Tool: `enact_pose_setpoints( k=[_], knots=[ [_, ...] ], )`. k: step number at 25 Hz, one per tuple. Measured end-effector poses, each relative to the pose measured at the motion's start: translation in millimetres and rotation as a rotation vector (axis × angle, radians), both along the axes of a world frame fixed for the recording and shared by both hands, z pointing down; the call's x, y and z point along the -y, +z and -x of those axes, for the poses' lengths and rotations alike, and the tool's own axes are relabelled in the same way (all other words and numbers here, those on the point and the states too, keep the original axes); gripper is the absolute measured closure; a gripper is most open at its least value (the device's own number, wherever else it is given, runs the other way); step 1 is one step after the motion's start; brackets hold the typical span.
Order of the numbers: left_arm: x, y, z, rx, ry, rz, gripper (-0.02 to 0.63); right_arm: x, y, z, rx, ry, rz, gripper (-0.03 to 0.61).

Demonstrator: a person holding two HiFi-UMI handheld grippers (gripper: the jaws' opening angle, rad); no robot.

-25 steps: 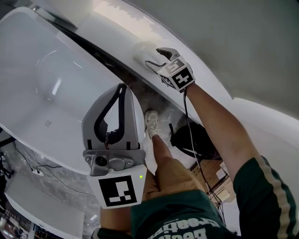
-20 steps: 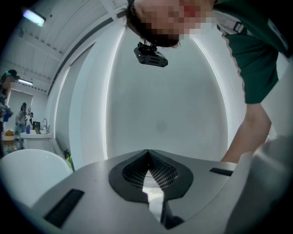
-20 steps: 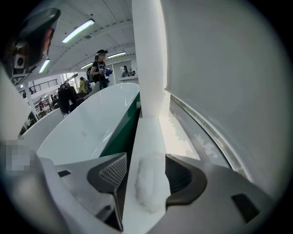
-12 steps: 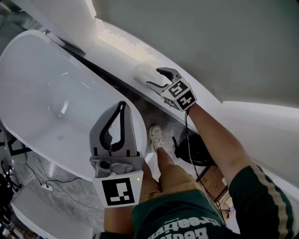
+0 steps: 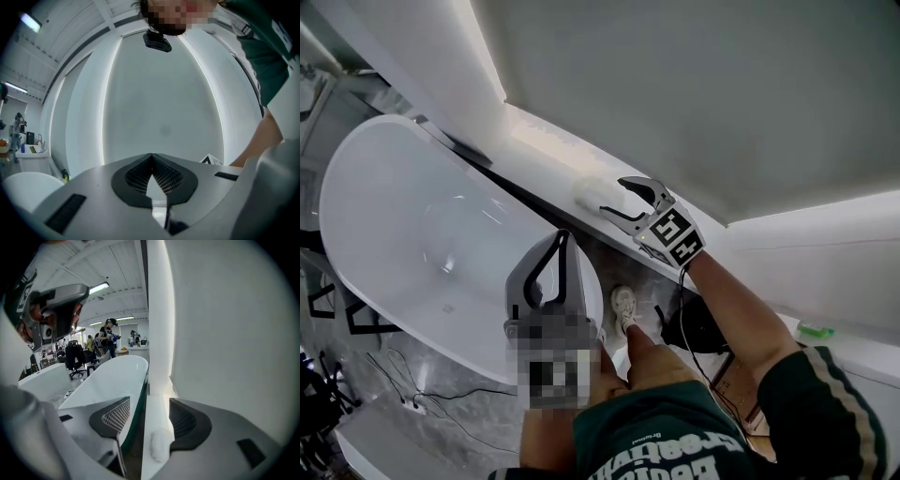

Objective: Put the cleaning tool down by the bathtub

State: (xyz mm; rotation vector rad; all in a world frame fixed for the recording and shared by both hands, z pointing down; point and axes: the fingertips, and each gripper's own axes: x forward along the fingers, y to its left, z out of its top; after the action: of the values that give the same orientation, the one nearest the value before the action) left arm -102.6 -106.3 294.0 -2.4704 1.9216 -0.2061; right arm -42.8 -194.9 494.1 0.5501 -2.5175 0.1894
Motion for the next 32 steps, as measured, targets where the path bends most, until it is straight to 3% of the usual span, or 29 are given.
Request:
enact_pose_setpoints(
  k=[10,20,24,32],
  knots=[
    [-19,-67,-19,0.041,0.047,-0.068,0.606,-39,-117,-11,0.143,0.041,-0.095,0.312],
    [-33,-111,-51,0.066,0.105,-0.129,0.607,-93,-231,-42,0.308,0.087,-0.261,0.313],
    [-36,-122,-69,0.038,0.138,-0.143,0.607,-111,-279,-55,0.392,0.101,-0.307,0.313],
    [-34,-146,-90,0.063,0.192,-0.182,0.606,-130,-341,-84,0.433,0.130,-0.437,0.321]
  ],
)
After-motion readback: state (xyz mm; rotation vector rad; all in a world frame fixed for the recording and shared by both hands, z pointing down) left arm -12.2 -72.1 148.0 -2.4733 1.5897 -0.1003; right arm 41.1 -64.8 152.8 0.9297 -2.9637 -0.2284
